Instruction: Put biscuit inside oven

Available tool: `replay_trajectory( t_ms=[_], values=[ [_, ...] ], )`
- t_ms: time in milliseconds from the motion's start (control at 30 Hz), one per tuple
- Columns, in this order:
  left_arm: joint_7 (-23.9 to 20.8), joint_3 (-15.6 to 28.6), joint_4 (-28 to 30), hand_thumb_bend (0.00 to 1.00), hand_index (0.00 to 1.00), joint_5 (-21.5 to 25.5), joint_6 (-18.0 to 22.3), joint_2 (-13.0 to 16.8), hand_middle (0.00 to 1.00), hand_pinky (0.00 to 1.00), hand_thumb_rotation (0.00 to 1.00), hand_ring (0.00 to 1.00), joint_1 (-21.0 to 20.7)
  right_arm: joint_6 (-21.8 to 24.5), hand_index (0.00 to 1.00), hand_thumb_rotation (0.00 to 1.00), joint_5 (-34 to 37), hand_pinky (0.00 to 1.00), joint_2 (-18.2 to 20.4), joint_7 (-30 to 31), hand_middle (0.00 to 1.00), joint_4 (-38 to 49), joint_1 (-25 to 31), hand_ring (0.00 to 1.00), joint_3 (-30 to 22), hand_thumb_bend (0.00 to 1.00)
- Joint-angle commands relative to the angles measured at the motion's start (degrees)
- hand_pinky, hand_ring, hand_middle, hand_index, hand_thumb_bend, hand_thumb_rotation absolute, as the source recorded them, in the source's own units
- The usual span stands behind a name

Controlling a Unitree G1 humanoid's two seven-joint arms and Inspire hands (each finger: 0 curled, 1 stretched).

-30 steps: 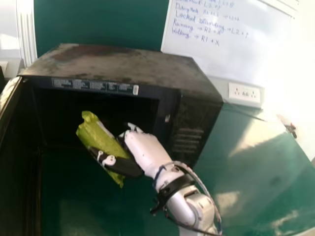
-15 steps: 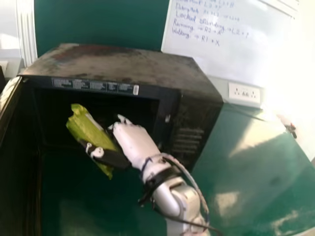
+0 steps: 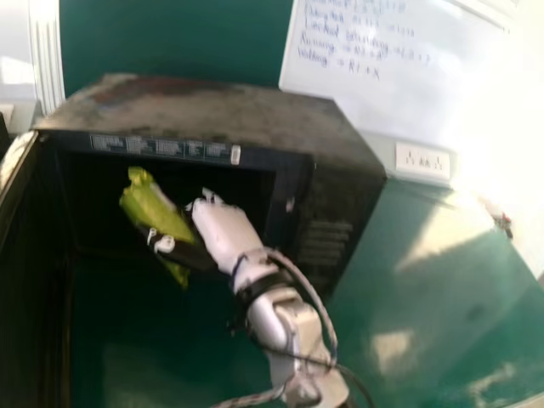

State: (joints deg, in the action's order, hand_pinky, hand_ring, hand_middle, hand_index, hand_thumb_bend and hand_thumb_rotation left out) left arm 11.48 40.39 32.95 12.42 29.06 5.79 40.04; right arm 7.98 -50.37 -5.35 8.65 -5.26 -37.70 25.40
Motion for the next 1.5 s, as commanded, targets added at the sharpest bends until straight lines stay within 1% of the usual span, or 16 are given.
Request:
replay_trajectory(
  t_ms=[0, 133, 200, 233, 433, 500, 633, 833, 1067, 1200, 1233, 1300, 1400, 1467],
  values=[
    [0.07, 0.55, -0.32, 0.89, 0.80, -0.04, 0.81, 0.44, 0.77, 0.63, 0.56, 0.71, 0.54, -0.87, 0.08, 0.00, 0.43, 0.00, 0.42, -1.94, 0.00, -1.79, -2.68, 0.00, 0.09, 0.61],
    [0.00, 0.54, -0.30, 0.89, 0.80, 0.16, 0.74, 0.34, 0.74, 0.63, 0.57, 0.71, 0.55, -1.94, 0.08, 0.00, 1.04, 0.00, 0.03, -3.79, 0.00, -5.52, -4.93, 0.00, -0.28, 0.61],
    [0.01, 0.43, -0.04, 0.90, 0.80, 0.50, 0.47, 0.30, 0.71, 0.57, 0.58, 0.67, 0.65, -2.57, 0.08, 0.00, 1.05, 0.00, -0.23, -5.11, 0.00, -7.77, -6.27, 0.00, -0.35, 0.61],
    [0.01, 0.43, -0.02, 0.90, 0.80, 0.46, 0.51, 0.31, 0.70, 0.57, 0.58, 0.66, 0.65, -2.89, 0.08, 0.00, 1.16, 0.00, -0.32, -5.74, 0.00, -8.99, -6.95, 0.00, -0.42, 0.60],
    [0.18, 0.52, -0.37, 0.89, 0.80, 0.48, 0.99, 0.44, 0.71, 0.62, 0.52, 0.67, 0.60, -5.14, 0.08, 0.00, 3.83, 0.00, -0.47, -8.43, 0.00, -16.61, -10.77, 0.00, -1.29, 0.61],
    [0.39, 0.53, -0.97, 0.90, 0.80, 0.67, 1.67, 0.64, 0.72, 0.63, 0.52, 0.68, 0.32, -5.51, 0.08, 0.00, 4.42, 0.00, -0.50, -9.25, 0.00, -19.14, -12.11, 0.00, -1.25, 0.60],
    [0.19, 0.60, -0.98, 0.91, 0.79, 0.67, 1.66, 0.51, 0.74, 0.59, 0.51, 0.66, 0.64, -6.14, 0.08, 0.00, 4.97, 0.00, -0.25, -11.51, 0.00, -24.07, -14.53, 0.00, -0.80, 0.60],
    [0.02, 0.82, -0.90, 0.91, 0.79, 0.37, 1.97, 0.32, 0.69, 0.62, 0.50, 0.64, 0.86, -7.88, 0.08, 0.00, 5.36, 0.00, -0.04, -14.49, 0.00, -31.05, -17.42, 0.00, -0.14, 0.62],
    [0.06, 0.56, -0.27, 0.90, 0.79, 1.01, 1.20, 0.19, 0.67, 0.64, 0.50, 0.66, 1.30, -9.59, 0.08, 0.00, 5.29, 0.00, -0.11, -16.23, 0.00, -37.74, -20.46, 0.00, 0.91, 0.61],
    [-0.07, 0.83, -0.78, 0.90, 0.79, 0.21, 2.12, 0.19, 0.65, 0.65, 0.51, 0.65, 1.04, -10.70, 0.08, 0.00, 5.23, 0.00, -0.12, -16.55, 0.00, -41.46, -22.22, 0.00, 1.71, 0.63],
    [0.16, 0.68, -0.88, 0.90, 0.78, 0.63, 2.33, 0.28, 0.65, 0.66, 0.51, 0.65, 1.04, -10.90, 0.08, 0.00, 5.24, 0.00, -0.12, -16.53, 0.00, -42.31, -22.59, 0.00, 1.91, 0.62],
    [0.16, 0.50, -0.48, 0.90, 0.78, 0.91, 1.94, 0.17, 0.67, 0.66, 0.51, 0.66, 1.32, -11.26, 0.08, 0.00, 5.16, 0.00, -0.09, -16.47, 0.00, -43.79, -23.13, 0.00, 2.38, 0.61],
    [-0.09, 0.56, -0.05, 0.90, 0.79, 0.62, 1.70, -0.06, 0.74, 0.67, 0.53, 0.71, 1.59, -11.28, 0.08, 0.00, 5.10, 0.00, 0.03, -15.93, 0.00, -45.74, -23.75, 0.00, 2.98, 0.61],
    [-0.10, 0.52, -0.08, 0.90, 0.79, 0.69, 1.83, -0.03, 0.74, 0.68, 0.54, 0.72, 1.58, -11.14, 0.08, 0.00, 5.10, 0.00, 0.15, -15.97, 0.00, -46.78, -24.02, 0.00, 3.36, 0.61]
  ],
)
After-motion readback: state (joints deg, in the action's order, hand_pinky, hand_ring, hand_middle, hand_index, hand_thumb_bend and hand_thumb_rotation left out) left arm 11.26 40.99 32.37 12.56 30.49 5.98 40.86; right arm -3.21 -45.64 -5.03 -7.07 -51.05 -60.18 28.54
